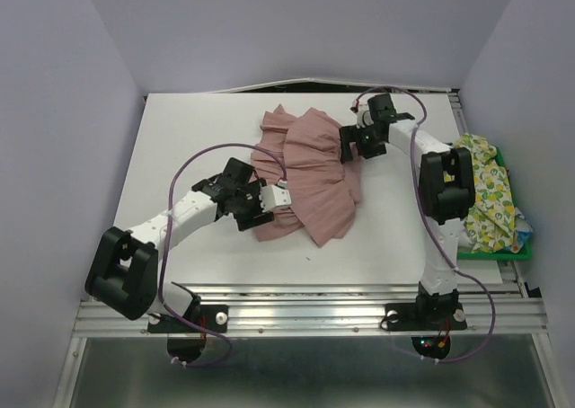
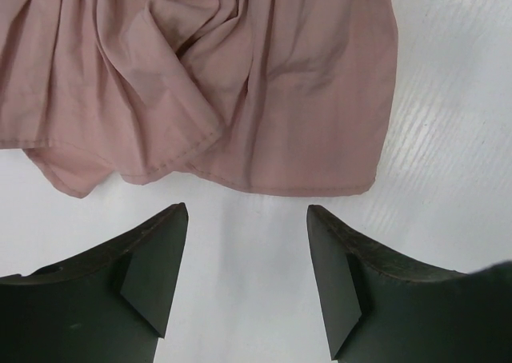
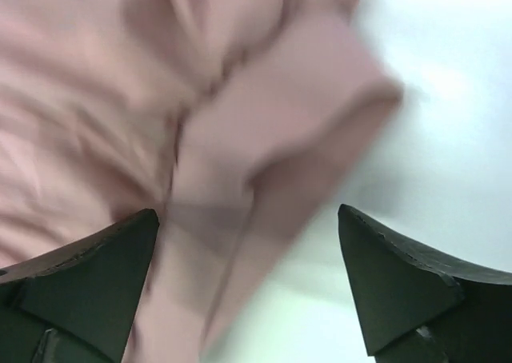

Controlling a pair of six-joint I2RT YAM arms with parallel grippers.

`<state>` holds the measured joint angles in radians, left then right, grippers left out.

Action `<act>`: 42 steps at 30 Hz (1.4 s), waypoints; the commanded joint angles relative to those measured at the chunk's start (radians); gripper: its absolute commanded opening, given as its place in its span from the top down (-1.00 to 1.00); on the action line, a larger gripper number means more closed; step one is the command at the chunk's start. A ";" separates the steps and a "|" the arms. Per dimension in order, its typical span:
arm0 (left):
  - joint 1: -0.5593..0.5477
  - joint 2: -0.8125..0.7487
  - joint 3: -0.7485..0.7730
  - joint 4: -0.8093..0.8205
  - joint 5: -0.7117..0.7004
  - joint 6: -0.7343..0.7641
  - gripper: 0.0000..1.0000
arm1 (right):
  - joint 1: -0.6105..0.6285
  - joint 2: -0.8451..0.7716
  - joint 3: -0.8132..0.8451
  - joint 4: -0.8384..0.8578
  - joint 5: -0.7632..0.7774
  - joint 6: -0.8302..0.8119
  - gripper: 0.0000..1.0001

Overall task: Fold and stack the skirts
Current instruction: Fold the skirt

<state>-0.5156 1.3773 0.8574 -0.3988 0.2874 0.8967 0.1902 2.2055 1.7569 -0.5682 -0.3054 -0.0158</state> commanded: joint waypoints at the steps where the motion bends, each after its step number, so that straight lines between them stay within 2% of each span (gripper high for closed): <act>1: -0.015 0.009 0.014 0.069 0.025 -0.024 -0.47 | -0.009 -0.223 -0.056 -0.139 0.048 -0.211 -1.00; 6: -0.041 0.061 0.003 0.101 0.038 -0.019 -0.53 | -0.009 -0.395 -0.129 -0.213 0.037 -0.511 -1.00; 9: -0.055 0.086 -0.012 0.136 0.042 -0.006 -0.55 | -0.009 -0.531 -0.355 -0.113 -0.023 -0.663 -0.85; 12: -0.058 0.120 -0.017 0.143 0.041 -0.004 -0.56 | 0.020 -0.645 -0.488 -0.081 -0.112 -0.788 -0.62; 13: -0.060 0.134 -0.012 0.141 0.042 -0.005 -0.56 | 0.035 -0.667 -0.488 -0.073 -0.119 -0.821 -0.59; 17: -0.057 0.186 0.014 0.103 0.076 -0.015 -0.56 | 0.090 -0.766 -0.678 0.022 -0.138 -0.976 -0.59; 24: -0.040 0.258 0.054 0.080 0.113 -0.070 -0.56 | 0.219 -0.833 -0.953 0.321 -0.081 -1.067 -0.63; 27: -0.032 0.269 0.063 0.080 0.114 -0.082 -0.56 | 0.255 -0.799 -1.007 0.464 -0.014 -1.076 -0.62; 32: -0.017 0.272 0.069 0.087 0.099 -0.102 -0.54 | 0.264 -0.735 -1.065 0.692 0.066 -1.073 -0.49; 36: -0.001 0.259 0.060 0.098 0.088 -0.105 -0.54 | 0.264 -0.704 -1.096 0.789 0.107 -1.102 -0.44; 39: 0.000 0.281 0.057 0.129 0.055 -0.130 -0.42 | 0.275 -0.667 -1.125 0.843 0.146 -1.142 -0.30; 42: 0.003 0.302 0.075 0.137 0.026 -0.156 0.15 | 0.285 -0.642 -1.128 0.872 0.169 -1.129 0.02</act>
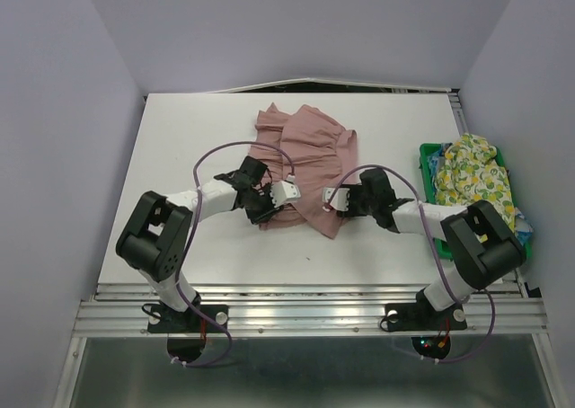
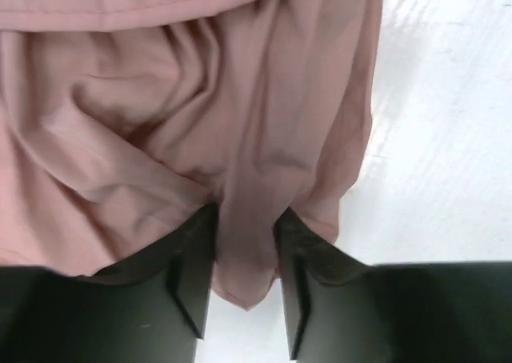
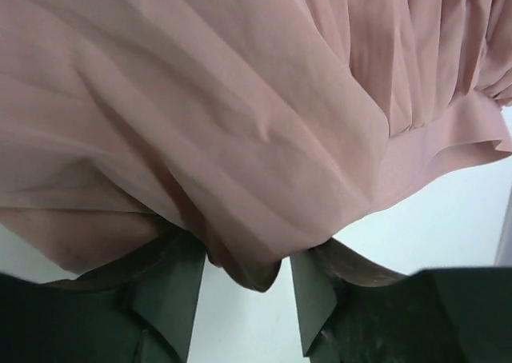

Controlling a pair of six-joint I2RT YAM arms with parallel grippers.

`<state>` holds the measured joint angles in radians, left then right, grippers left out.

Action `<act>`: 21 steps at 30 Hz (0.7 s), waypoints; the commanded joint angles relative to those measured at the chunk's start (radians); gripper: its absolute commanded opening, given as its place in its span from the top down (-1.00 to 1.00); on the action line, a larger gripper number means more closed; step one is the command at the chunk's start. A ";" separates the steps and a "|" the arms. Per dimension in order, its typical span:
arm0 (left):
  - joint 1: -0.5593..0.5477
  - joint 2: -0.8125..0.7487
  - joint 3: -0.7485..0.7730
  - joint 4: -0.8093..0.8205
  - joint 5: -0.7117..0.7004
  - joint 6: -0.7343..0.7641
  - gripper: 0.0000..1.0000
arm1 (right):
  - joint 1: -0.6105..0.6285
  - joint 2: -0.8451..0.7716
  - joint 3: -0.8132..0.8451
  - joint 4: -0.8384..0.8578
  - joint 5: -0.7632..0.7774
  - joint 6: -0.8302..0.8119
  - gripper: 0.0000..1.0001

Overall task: Fold and stack the skirts
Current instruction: Fold the skirt

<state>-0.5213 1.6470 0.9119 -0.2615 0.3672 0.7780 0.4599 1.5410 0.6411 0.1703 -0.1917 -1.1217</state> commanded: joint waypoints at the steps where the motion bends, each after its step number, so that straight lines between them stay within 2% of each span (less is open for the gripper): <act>1: 0.012 0.031 0.027 -0.014 -0.054 -0.037 0.51 | 0.016 0.021 -0.002 0.094 0.054 -0.014 0.23; 3: 0.021 0.017 0.039 -0.025 -0.048 -0.039 0.84 | 0.016 -0.015 0.019 0.046 0.031 0.005 0.46; 4: 0.029 -0.007 0.039 -0.041 -0.042 -0.036 1.00 | 0.016 -0.034 0.040 -0.028 0.011 0.020 0.70; 7: 0.032 -0.065 0.030 -0.067 -0.033 -0.019 1.00 | 0.016 -0.128 0.077 -0.152 -0.078 0.056 0.95; 10: 0.030 -0.194 0.012 -0.117 -0.008 -0.005 1.00 | 0.016 -0.195 0.141 -0.363 -0.138 0.075 0.98; 11: 0.030 -0.214 0.010 -0.130 -0.002 -0.002 1.00 | 0.016 -0.208 0.150 -0.389 -0.144 0.085 0.92; 12: 0.030 -0.233 0.007 -0.145 0.006 0.000 1.00 | 0.016 -0.220 0.155 -0.405 -0.146 0.086 0.72; 13: 0.030 -0.245 0.005 -0.156 0.010 0.000 1.00 | 0.016 -0.231 0.160 -0.422 -0.141 0.082 0.39; 14: 0.030 -0.265 0.007 -0.177 0.021 0.000 1.00 | 0.016 -0.246 0.163 -0.439 -0.135 0.080 -0.48; 15: 0.030 -0.272 0.005 -0.183 0.025 0.000 1.00 | 0.016 -0.251 0.161 -0.439 -0.124 0.071 -0.69; 17: 0.030 -0.277 0.002 -0.189 0.032 -0.002 1.00 | 0.016 -0.248 0.152 -0.449 -0.097 0.013 -0.81; 21: 0.030 -0.256 0.008 -0.186 0.033 -0.005 1.00 | 0.016 -0.228 0.117 -0.422 -0.098 -0.052 -0.82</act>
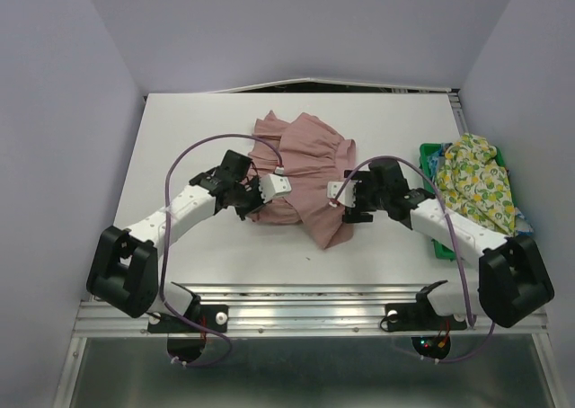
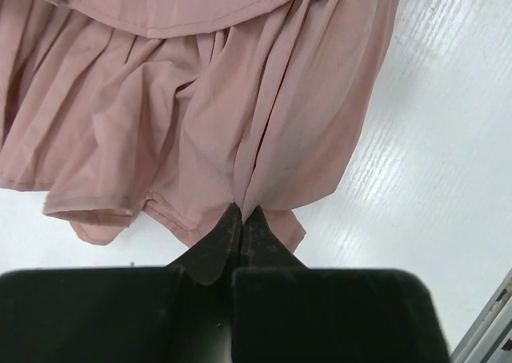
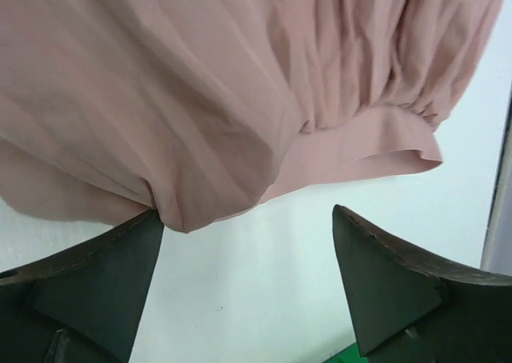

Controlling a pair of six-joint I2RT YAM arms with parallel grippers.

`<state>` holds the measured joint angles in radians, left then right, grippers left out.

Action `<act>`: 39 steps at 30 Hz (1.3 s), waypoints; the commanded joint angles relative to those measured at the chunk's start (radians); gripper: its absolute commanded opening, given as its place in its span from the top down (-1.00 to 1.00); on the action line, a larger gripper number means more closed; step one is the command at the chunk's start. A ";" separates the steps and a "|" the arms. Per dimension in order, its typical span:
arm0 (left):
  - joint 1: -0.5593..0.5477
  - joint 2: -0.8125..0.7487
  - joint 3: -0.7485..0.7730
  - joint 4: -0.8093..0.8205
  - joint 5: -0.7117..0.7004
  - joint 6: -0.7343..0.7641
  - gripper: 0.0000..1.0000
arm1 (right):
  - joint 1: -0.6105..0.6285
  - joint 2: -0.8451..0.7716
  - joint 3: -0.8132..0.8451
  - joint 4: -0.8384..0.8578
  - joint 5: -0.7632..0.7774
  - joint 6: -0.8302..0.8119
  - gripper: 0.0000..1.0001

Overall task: Fold and stack the skirts
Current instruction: Fold the skirt

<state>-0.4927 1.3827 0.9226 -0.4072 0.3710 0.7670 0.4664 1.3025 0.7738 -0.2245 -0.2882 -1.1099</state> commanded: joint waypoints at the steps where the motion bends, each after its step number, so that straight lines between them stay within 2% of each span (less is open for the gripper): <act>1: 0.002 0.019 0.001 -0.039 0.031 0.003 1.00 | 0.009 0.015 -0.015 -0.024 -0.012 -0.059 -0.82; 4: 0.002 0.032 0.010 -0.036 0.039 -0.005 1.00 | 0.009 0.038 -0.002 -0.047 -0.063 -0.051 -0.84; 10: 0.003 0.041 0.016 -0.033 0.055 -0.028 1.00 | 0.018 0.110 -0.024 0.011 -0.088 -0.048 -0.83; 12: 0.011 0.052 0.021 -0.032 0.066 -0.040 1.00 | 0.029 0.136 -0.033 0.034 -0.086 -0.051 -0.80; 14: 0.023 0.061 0.039 -0.039 0.088 -0.055 1.00 | 0.047 0.162 -0.059 0.094 -0.069 -0.053 -0.68; 15: 0.028 0.061 0.045 -0.042 0.092 -0.060 1.00 | 0.048 0.170 -0.068 0.117 -0.046 -0.054 -0.54; 16: 0.034 0.059 0.057 -0.050 0.107 -0.069 1.00 | 0.048 0.184 -0.076 0.169 -0.031 -0.048 -0.22; 19: 0.059 0.046 0.079 -0.061 0.124 -0.083 1.00 | 0.048 0.190 -0.090 0.212 0.017 -0.022 0.18; 20: 0.065 0.038 0.084 -0.070 0.129 -0.092 1.00 | 0.048 0.179 -0.081 0.212 0.018 -0.013 0.50; 23: 0.075 -0.017 0.091 -0.094 0.140 -0.115 1.00 | 0.048 0.136 -0.019 0.107 -0.020 0.028 0.94; 24: 0.075 -0.039 0.090 -0.103 0.143 -0.129 1.00 | 0.048 0.092 -0.012 0.085 -0.041 0.033 0.98; 27: 0.075 -0.149 0.073 -0.130 0.137 -0.150 1.00 | 0.066 0.040 0.016 -0.047 -0.068 0.005 0.99; 31: 0.075 -0.298 0.081 -0.188 0.102 -0.189 1.00 | 0.077 -0.008 0.085 -0.201 -0.107 0.066 0.99; 34: 0.075 -0.356 0.125 -0.229 0.089 -0.204 1.00 | 0.086 -0.020 0.133 -0.313 -0.166 0.132 0.99; 39: 0.083 -0.369 0.197 -0.234 0.051 -0.228 1.00 | 0.086 -0.026 0.221 -0.423 -0.236 0.234 0.99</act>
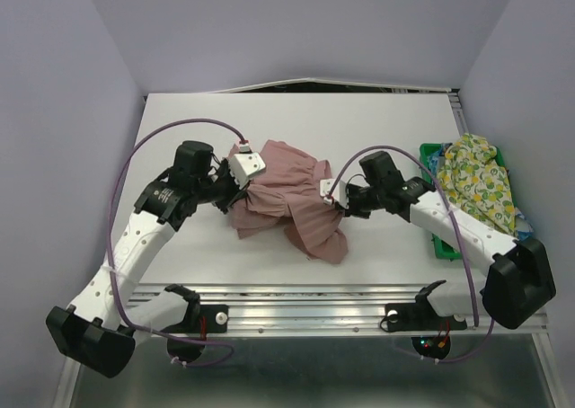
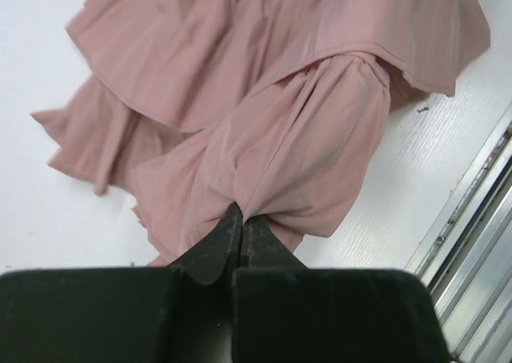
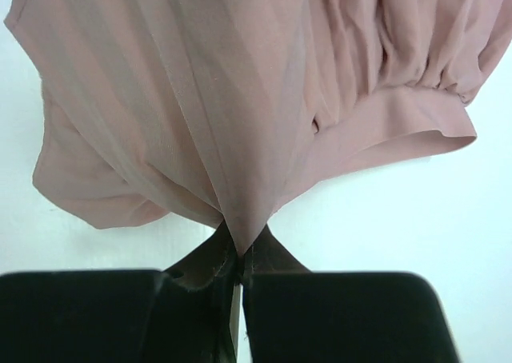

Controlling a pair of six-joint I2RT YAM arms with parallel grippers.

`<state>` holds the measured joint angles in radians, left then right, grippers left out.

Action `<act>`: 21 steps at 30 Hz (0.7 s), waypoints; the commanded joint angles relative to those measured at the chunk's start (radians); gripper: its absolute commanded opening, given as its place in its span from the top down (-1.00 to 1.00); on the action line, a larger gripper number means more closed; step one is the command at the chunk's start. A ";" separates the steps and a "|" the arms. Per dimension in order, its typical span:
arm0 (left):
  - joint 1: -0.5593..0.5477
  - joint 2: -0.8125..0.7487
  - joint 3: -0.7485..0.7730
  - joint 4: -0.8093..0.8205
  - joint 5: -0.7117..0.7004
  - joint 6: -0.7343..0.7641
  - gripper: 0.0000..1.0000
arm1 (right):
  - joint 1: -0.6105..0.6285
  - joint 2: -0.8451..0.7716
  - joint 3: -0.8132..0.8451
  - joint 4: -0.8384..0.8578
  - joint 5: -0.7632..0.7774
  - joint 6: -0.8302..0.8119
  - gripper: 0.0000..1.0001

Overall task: Fold and stack the skirts
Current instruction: Fold the skirt

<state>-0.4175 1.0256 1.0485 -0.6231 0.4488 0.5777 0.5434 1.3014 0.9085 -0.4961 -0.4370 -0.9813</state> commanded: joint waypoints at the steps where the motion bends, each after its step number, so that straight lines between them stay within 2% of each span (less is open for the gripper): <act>1: 0.009 -0.001 0.090 -0.014 -0.028 -0.042 1.00 | 0.009 -0.016 0.107 -0.166 -0.094 0.145 0.99; 6: 0.039 0.079 0.151 0.036 -0.033 -0.096 1.00 | 0.009 0.094 0.262 -0.269 -0.129 0.185 0.99; 9: 0.098 0.142 0.191 0.055 -0.006 -0.107 1.00 | 0.009 0.169 0.390 -0.358 -0.132 0.167 0.99; 14: 0.163 0.275 0.240 0.088 -0.025 -0.105 1.00 | 0.009 0.392 0.646 -0.554 -0.140 0.101 0.99; 17: 0.181 0.370 0.258 0.129 -0.039 -0.101 1.00 | -0.020 0.508 0.749 -0.633 -0.173 0.070 0.98; 21: 0.213 0.503 0.300 0.189 -0.036 -0.092 1.00 | -0.091 0.758 0.929 -0.725 -0.215 0.046 0.92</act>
<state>-0.2268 1.4609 1.2812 -0.5163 0.4099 0.4850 0.5190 1.9038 1.7046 -1.0580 -0.5915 -0.8932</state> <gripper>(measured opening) 0.033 0.034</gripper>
